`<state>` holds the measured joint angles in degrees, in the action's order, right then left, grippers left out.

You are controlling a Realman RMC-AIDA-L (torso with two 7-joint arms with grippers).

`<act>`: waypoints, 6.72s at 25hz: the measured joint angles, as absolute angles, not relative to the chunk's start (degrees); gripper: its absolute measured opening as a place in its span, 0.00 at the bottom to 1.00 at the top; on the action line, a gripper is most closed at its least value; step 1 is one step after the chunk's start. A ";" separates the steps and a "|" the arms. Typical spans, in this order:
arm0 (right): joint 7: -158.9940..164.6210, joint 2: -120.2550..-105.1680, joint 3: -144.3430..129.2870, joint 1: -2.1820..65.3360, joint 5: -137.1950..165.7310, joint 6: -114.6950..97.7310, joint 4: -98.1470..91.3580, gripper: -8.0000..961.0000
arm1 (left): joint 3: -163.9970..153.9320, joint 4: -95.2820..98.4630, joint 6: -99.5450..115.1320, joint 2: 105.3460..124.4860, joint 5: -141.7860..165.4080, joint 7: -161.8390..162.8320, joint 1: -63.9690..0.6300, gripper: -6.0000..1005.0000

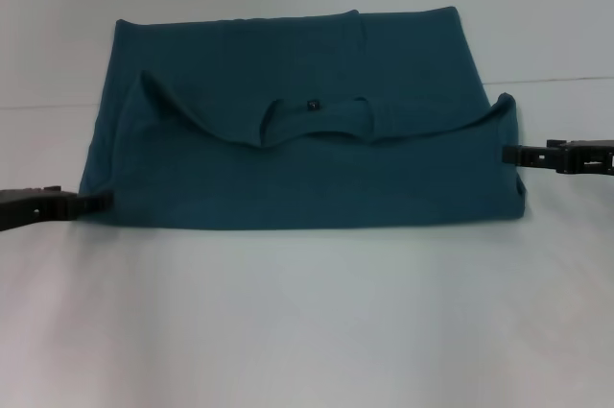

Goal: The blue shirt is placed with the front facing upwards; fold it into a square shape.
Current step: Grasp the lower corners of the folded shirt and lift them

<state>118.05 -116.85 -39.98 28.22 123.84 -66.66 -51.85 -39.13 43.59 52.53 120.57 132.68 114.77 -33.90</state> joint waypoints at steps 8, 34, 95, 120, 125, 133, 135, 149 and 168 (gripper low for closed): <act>117.46 -117.20 -40.08 28.53 123.98 -65.61 -51.60 0.97 | -40.58 43.27 50.79 120.81 135.69 114.71 -34.04 0.87; 117.33 -117.40 -40.08 28.66 124.10 -64.40 -51.40 0.97 | -40.61 37.81 46.15 120.93 136.40 112.94 -36.57 0.86; 117.33 -117.82 -40.07 29.59 125.72 -61.86 -51.41 0.97 | -40.61 37.29 44.72 121.03 135.95 119.75 -36.40 0.83; 117.33 -117.94 -40.07 29.61 125.77 -61.52 -51.32 0.97 | -40.71 36.91 44.25 121.11 136.28 119.30 -36.26 0.45; 117.33 -117.94 -40.07 29.38 125.77 -61.52 -51.32 0.97 | -40.88 36.91 44.21 121.11 136.35 119.23 -36.24 0.25; 117.39 -117.94 -39.95 29.00 125.77 -61.53 -51.32 0.97 | -40.79 36.93 43.72 121.11 136.22 118.55 -36.09 0.08; 117.64 -117.86 -39.81 28.85 125.77 -61.59 -51.32 0.97 | -40.73 36.97 43.56 121.11 136.17 118.34 -35.97 0.07; 132.17 -112.47 -39.87 32.49 136.16 -71.93 -51.39 0.97 | -40.89 37.38 43.85 121.39 135.96 116.96 -35.96 0.06; 133.78 -113.49 -40.08 36.79 141.84 -67.51 -44.64 0.96 | -41.26 42.69 45.73 123.60 135.23 116.65 -35.54 0.06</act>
<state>133.78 -113.49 -40.08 36.79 141.84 -67.51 -44.64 -41.26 42.69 45.73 123.60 135.23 116.65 -35.54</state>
